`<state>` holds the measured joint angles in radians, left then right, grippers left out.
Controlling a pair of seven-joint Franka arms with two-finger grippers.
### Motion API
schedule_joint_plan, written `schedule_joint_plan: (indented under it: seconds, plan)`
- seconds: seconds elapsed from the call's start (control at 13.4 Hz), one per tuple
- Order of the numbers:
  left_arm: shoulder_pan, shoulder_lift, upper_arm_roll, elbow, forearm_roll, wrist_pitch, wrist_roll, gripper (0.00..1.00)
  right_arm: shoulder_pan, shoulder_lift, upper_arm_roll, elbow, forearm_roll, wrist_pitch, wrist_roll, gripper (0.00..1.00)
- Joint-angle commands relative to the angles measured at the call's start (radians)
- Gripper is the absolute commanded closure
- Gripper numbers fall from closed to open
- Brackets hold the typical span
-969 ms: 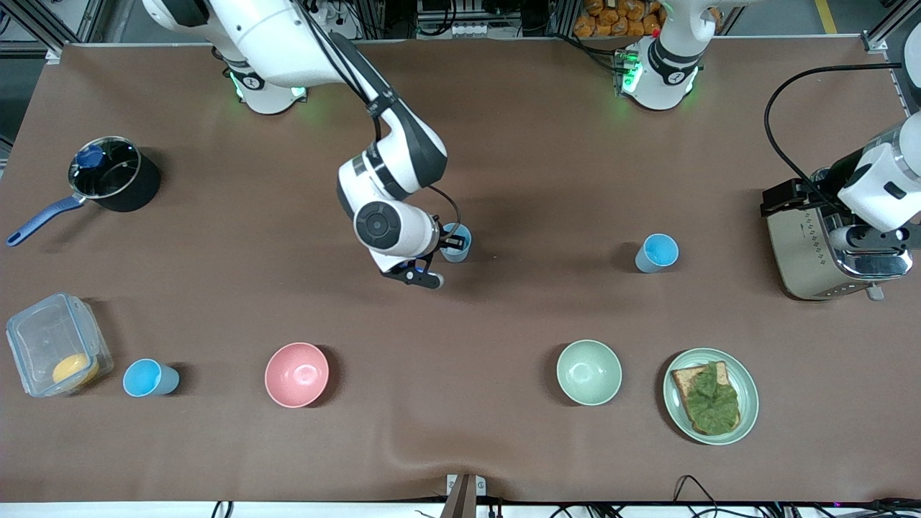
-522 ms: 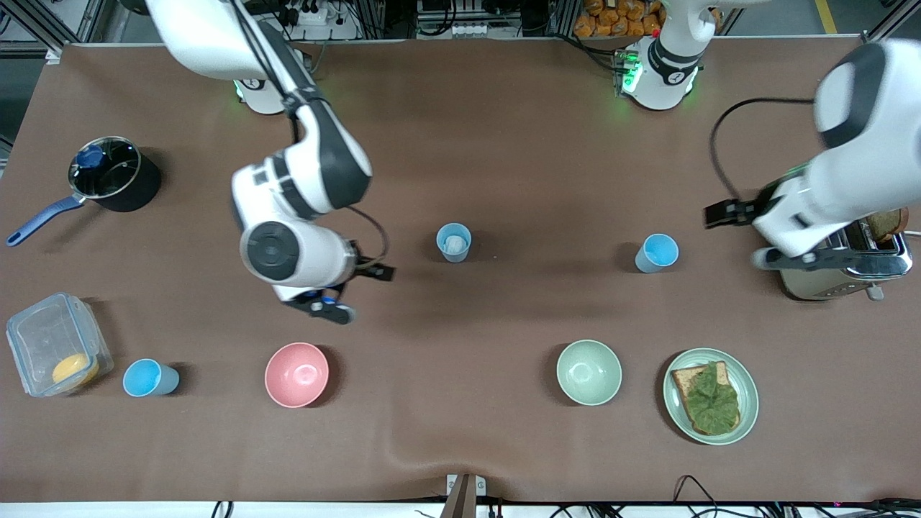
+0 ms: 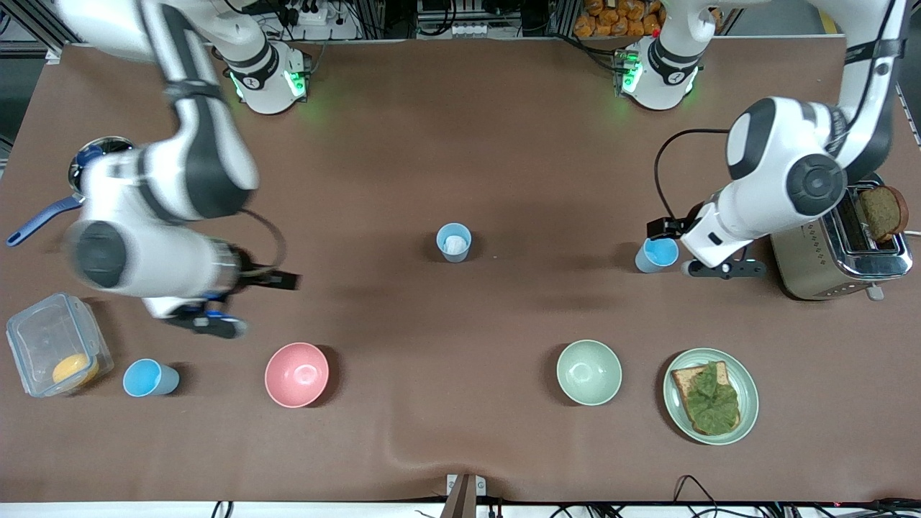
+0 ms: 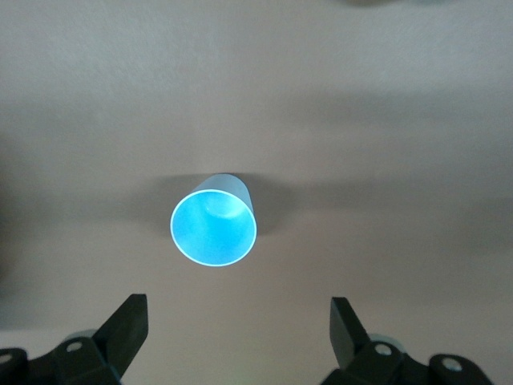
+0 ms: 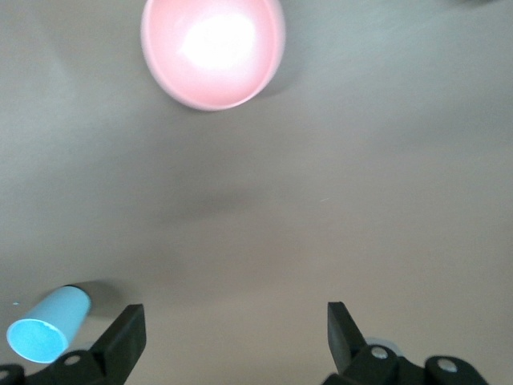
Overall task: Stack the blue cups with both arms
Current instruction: 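Grasp the blue cup with the left gripper while the right gripper returns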
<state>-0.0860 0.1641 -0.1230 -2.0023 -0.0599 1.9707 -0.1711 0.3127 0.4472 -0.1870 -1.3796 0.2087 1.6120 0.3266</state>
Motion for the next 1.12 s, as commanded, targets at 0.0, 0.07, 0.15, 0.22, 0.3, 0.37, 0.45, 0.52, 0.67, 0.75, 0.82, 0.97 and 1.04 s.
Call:
schedule_joint_plan:
  seconds: [0.0,0.07,0.15,0.22,0.3,0.37,0.45,0.52,0.67,0.75,0.82,0.97,1.04]
  plan:
    - [0.006,-0.031,-0.007,-0.117,-0.017,0.121,-0.008,0.00,-0.102,-0.139,0.024,-0.130,-0.066,0.008,-0.189,0.00]
    - [0.003,-0.022,-0.009,-0.143,-0.017,0.179,-0.010,0.00,-0.133,-0.166,0.026,-0.151,-0.107,0.009,-0.239,0.00]
    - [-0.007,-0.003,-0.013,-0.163,-0.017,0.236,-0.011,0.00,-0.156,-0.201,0.026,-0.171,-0.129,0.009,-0.268,0.00]
    - [-0.014,0.014,-0.013,-0.174,-0.015,0.276,-0.015,0.00,-0.179,-0.244,0.027,-0.191,-0.137,0.008,-0.290,0.00]
    - [-0.014,0.029,-0.013,-0.180,-0.012,0.305,-0.015,0.00,-0.202,-0.289,0.027,-0.206,-0.140,0.003,-0.297,0.00]
    - [-0.015,0.047,-0.013,-0.177,-0.008,0.319,-0.015,0.00,-0.222,-0.315,0.027,-0.213,-0.143,0.000,-0.297,0.00]
    - [-0.021,0.060,-0.013,-0.177,-0.005,0.339,-0.015,0.00,-0.236,-0.334,0.027,-0.213,-0.164,-0.003,-0.308,0.00]
    - [-0.027,0.072,-0.013,-0.179,-0.005,0.355,-0.016,0.00,-0.245,-0.356,0.027,-0.214,-0.190,-0.018,-0.320,0.00]
    - [-0.026,0.090,-0.013,-0.187,-0.003,0.372,-0.016,0.00,-0.263,-0.386,0.040,-0.261,-0.193,-0.069,-0.324,0.00]
    - [-0.026,0.100,-0.013,-0.188,-0.001,0.375,-0.015,0.00,-0.267,-0.386,0.040,-0.278,-0.193,-0.057,-0.325,0.00]
    - [-0.024,0.104,-0.012,-0.190,-0.001,0.379,-0.012,0.06,-0.255,-0.386,0.041,-0.277,-0.195,-0.061,-0.324,0.00]
    - [-0.020,0.112,-0.012,-0.199,0.003,0.387,0.007,0.43,-0.233,-0.384,0.040,-0.271,-0.203,-0.063,-0.313,0.00]
    - [-0.020,0.112,-0.012,-0.203,0.024,0.387,0.007,0.63,-0.233,-0.384,0.040,-0.268,-0.203,-0.064,-0.313,0.00]
